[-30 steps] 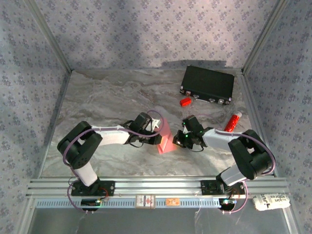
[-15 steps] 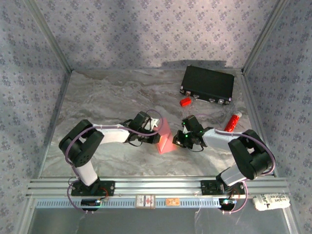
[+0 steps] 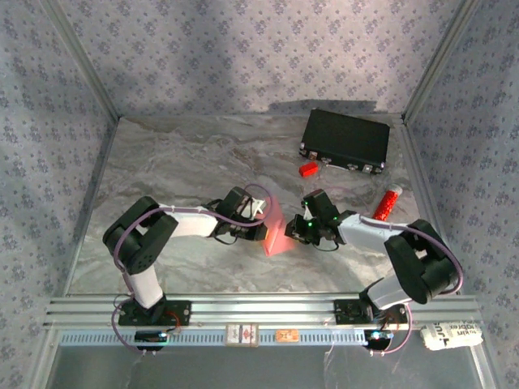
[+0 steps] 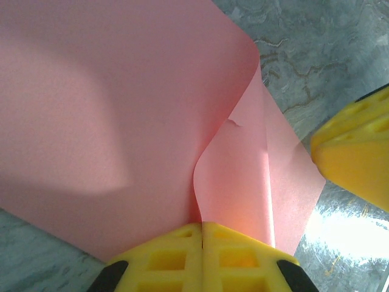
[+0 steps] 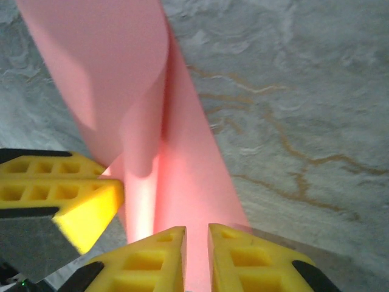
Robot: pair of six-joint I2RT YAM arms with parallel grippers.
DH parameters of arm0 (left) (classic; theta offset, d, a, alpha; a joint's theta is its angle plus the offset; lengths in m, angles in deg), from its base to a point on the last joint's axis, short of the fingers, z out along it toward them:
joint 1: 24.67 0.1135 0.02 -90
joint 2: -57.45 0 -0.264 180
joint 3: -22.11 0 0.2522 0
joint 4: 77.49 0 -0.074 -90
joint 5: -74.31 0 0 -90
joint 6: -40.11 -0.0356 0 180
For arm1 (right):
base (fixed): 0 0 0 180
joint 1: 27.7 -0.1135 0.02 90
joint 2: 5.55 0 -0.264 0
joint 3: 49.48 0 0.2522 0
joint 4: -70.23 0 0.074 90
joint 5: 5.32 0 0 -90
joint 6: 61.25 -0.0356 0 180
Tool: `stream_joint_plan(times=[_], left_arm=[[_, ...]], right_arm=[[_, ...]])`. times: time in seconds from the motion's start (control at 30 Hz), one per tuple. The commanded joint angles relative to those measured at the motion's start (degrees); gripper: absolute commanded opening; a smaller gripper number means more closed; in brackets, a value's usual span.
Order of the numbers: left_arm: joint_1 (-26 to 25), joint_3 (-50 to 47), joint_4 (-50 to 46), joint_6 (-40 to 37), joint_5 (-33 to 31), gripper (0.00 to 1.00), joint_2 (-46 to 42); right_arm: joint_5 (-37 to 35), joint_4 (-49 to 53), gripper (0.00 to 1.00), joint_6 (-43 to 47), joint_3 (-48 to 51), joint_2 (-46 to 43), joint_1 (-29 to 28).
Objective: Fold a paper plane with a square sheet of paper (pick it up from the middle)
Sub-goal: Fold the triangle a second time at the center of the table.
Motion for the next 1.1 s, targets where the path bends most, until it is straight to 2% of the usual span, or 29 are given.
stream_joint_plan(times=[0.0, 0.17, 0.4, 1.07], left_arm=[[0.2, 0.3, 0.3, -0.5, 1.1, 0.02, 0.5], [0.1, 0.9, 0.0, -0.4, 1.2, 0.02, 0.2], [0.3, 2.5, -2.7, -2.1, 0.3, 0.02, -1.0], [0.7, 3.1, -5.0, -3.8, -3.1, 0.02, -1.6]], right_arm=[[1.0, 0.4, 0.17, -0.4, -1.3, -0.5, -1.3], [-0.5, 1.6, 0.12, -0.7, -0.5, 3.0, -2.0], [-3.7, 5.3, 0.1, 0.4, -0.4, 5.7, -1.9], [-3.6, 5.9, 0.1, 1.1, -1.0, 5.9, -1.7]])
